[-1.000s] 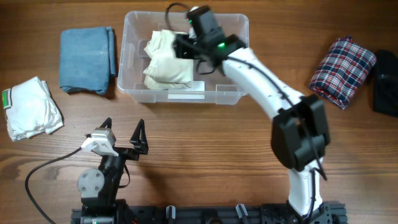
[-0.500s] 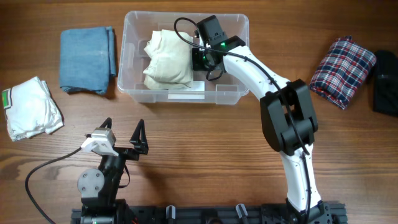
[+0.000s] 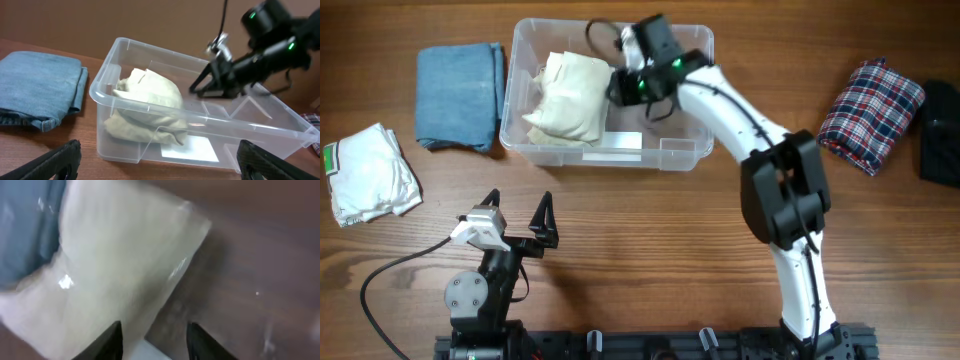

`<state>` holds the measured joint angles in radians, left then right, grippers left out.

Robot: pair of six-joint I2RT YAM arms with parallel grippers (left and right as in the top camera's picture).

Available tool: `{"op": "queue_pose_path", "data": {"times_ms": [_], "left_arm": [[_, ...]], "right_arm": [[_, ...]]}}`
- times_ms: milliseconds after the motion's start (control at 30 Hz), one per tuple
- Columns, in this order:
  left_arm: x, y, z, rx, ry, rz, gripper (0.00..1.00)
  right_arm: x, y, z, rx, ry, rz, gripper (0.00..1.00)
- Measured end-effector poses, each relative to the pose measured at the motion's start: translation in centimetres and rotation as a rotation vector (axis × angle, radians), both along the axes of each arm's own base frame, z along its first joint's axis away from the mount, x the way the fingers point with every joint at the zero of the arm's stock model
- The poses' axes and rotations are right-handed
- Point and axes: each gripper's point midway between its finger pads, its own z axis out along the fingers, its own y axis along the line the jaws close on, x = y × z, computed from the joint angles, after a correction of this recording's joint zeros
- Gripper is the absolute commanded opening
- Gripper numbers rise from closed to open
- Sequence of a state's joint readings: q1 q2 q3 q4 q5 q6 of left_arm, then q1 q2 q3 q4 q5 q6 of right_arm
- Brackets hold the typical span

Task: Pack container
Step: 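Move the right gripper to the plaid shirt and grasp it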

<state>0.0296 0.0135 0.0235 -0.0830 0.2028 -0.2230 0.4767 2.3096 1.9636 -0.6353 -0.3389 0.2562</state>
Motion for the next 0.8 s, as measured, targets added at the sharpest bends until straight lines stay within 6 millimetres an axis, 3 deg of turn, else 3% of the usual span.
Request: {"op": "queue_pose_path", "data": {"times_ms": [67, 133, 200, 233, 267, 300, 367, 400, 467, 500, 567, 600, 667, 800], "left_arm": [[0.0, 0.0, 0.0, 0.0, 0.0, 0.0, 1.0], [0.0, 0.0, 0.0, 0.0, 0.0, 0.0, 1.0], [0.0, 0.0, 0.0, 0.0, 0.0, 0.0, 1.0], [0.0, 0.0, 0.0, 0.0, 0.0, 0.0, 1.0], [0.0, 0.0, 0.0, 0.0, 0.0, 0.0, 1.0], [0.0, 0.0, 0.0, 0.0, 0.0, 0.0, 1.0], [0.0, 0.0, 0.0, 0.0, 0.0, 0.0, 1.0], [0.0, 0.0, 0.0, 0.0, 0.0, 0.0, 1.0], [0.0, 0.0, 0.0, 0.0, 0.0, 0.0, 1.0], [0.0, 0.0, 0.0, 0.0, 0.0, 0.0, 1.0], [0.0, 0.0, 0.0, 0.0, 0.0, 0.0, 1.0], [0.0, 0.0, 0.0, 0.0, 0.0, 0.0, 1.0], [0.0, 0.0, 0.0, 0.0, 0.0, 0.0, 1.0], [0.0, 0.0, 0.0, 0.0, 0.0, 0.0, 1.0]], "right_arm": [[1.3, -1.6, 3.1, -0.002, -0.016, -0.02, 0.68], [2.1, -3.7, 7.9, 0.003, -0.037, -0.052, 0.95], [1.4, -6.4, 11.7, -0.009, -0.023, -0.096, 1.0], [0.6, -9.1, 14.4, -0.024, -0.016, -0.152, 0.99], [0.4, -13.9, 18.0, -0.026, -0.043, -0.261, 1.0], [-0.2, -19.6, 20.3, -0.036, -0.035, -0.397, 0.99], [-1.5, -29.1, 21.4, -0.056, 0.021, -0.634, 1.0], [-2.1, -33.4, 21.0, -0.064, 0.059, -0.742, 1.0], [-3.9, -43.2, 18.2, -0.071, 0.167, -0.991, 1.0], [-4.8, -45.6, 17.0, -0.071, 0.211, -1.053, 1.0], [-5.9, -48.8, 14.7, -0.065, 0.267, -1.13, 1.0], [-7.2, -51.0, 12.1, -0.065, 0.332, -1.18, 1.0], [-8.9, -53.2, 8.9, -0.064, 0.402, -1.224, 1.0], [-11.3, -55.0, 2.1, -0.08, 0.48, -1.206, 1.0]]}}
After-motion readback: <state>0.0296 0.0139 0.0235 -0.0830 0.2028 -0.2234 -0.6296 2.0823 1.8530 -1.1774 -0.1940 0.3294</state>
